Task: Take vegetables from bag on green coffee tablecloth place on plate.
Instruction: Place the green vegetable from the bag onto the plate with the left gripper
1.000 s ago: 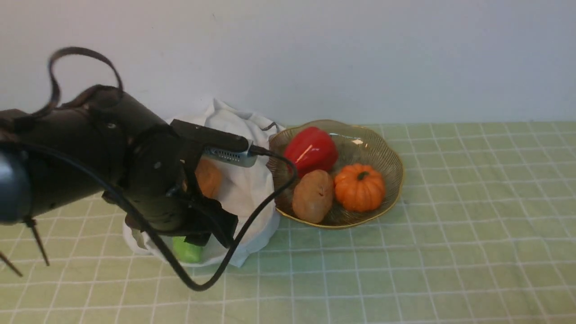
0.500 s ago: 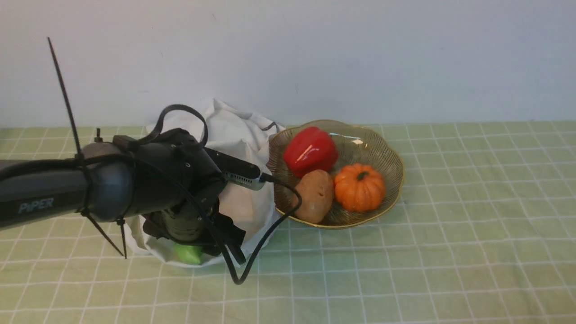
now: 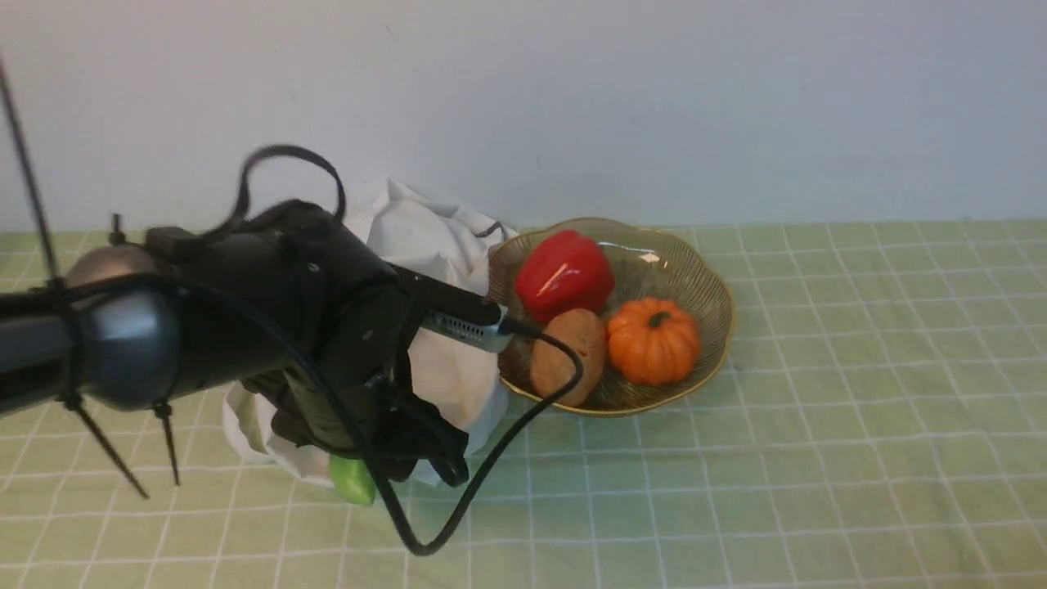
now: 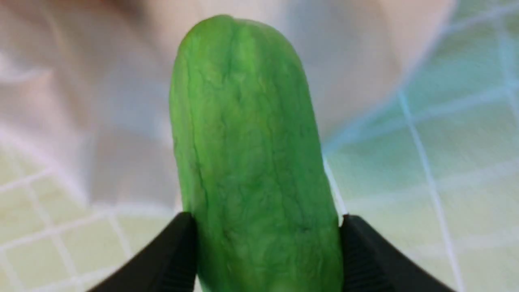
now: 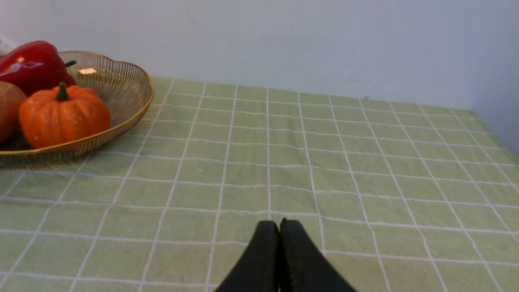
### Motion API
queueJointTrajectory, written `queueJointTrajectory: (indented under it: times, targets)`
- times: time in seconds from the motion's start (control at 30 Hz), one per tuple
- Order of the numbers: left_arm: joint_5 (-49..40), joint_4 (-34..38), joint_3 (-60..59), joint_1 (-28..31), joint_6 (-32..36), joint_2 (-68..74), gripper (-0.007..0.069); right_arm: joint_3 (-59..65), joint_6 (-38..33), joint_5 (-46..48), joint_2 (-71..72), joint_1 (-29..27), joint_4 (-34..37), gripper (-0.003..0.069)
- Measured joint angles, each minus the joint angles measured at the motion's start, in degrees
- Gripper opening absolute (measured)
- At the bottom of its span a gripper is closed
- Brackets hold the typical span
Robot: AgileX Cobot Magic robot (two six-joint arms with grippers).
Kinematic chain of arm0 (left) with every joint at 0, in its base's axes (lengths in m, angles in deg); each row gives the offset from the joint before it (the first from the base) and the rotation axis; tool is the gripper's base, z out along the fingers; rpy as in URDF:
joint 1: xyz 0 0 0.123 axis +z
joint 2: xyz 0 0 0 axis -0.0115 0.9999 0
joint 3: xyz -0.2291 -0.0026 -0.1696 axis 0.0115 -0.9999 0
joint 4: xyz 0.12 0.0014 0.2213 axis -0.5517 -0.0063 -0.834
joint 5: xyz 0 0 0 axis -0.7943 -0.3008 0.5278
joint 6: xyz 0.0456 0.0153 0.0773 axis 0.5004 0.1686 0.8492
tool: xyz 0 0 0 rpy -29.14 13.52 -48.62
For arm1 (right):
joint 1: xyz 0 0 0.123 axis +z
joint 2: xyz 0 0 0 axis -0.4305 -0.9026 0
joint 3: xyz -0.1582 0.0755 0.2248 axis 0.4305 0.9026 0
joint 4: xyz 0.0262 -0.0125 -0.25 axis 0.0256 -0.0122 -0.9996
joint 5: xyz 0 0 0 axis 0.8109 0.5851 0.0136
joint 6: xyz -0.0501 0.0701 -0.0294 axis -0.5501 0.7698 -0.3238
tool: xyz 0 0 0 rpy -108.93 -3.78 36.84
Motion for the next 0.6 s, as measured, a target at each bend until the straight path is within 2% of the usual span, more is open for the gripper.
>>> queueJointTrajectory:
  times: [0.17,0.4,0.6]
  targets:
    - [-9.39,3.92,12.08,-0.07,3.14,-5.48,0.0394,0.0,0.0,0.0,0.0,0.0,0.0,-0.0015]
    - [-11.11,11.71,25.18,-1.3,11.03,-1.03,0.0394,0.0,0.0,0.0,0.0,0.0,0.0,-0.0015]
    - [-10.7,14.19,31.43,-1.32,13.37,9.27,0.0394,0.0,0.0,0.0,0.0,0.0,0.0,-0.0015]
